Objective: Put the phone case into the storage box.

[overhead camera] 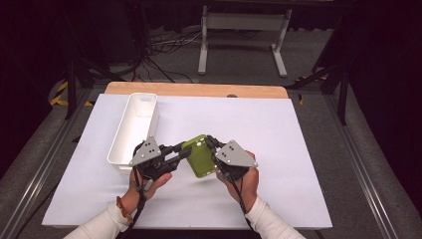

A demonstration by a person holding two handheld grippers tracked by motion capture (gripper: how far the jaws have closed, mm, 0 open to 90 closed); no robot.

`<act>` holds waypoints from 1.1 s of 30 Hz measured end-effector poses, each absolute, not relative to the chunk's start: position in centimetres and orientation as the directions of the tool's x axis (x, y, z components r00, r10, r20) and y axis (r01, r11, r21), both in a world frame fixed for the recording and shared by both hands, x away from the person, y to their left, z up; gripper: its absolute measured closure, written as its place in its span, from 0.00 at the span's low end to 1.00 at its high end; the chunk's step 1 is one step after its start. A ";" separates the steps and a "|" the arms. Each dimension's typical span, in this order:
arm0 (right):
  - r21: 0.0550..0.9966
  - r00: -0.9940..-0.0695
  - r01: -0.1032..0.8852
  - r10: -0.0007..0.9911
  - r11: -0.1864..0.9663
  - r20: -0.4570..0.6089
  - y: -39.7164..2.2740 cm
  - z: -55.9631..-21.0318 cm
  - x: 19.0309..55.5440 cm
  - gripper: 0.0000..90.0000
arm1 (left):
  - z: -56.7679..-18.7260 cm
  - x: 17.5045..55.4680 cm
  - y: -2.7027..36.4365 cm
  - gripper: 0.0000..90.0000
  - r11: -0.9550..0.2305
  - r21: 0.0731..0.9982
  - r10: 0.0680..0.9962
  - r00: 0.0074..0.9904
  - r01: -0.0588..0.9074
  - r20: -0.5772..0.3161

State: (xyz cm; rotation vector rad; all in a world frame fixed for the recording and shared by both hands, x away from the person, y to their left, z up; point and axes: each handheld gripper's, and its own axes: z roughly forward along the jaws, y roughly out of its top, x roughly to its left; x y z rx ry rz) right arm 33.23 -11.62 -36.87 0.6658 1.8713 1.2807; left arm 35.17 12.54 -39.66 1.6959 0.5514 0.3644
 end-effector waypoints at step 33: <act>0.937 -0.605 -0.003 0.746 0.348 -0.279 -11.5 -37.1 32.7 0.93 | -38.7 35.0 13.3 0.85 -0.167 0.981 0.576 0.817 0.095 0.019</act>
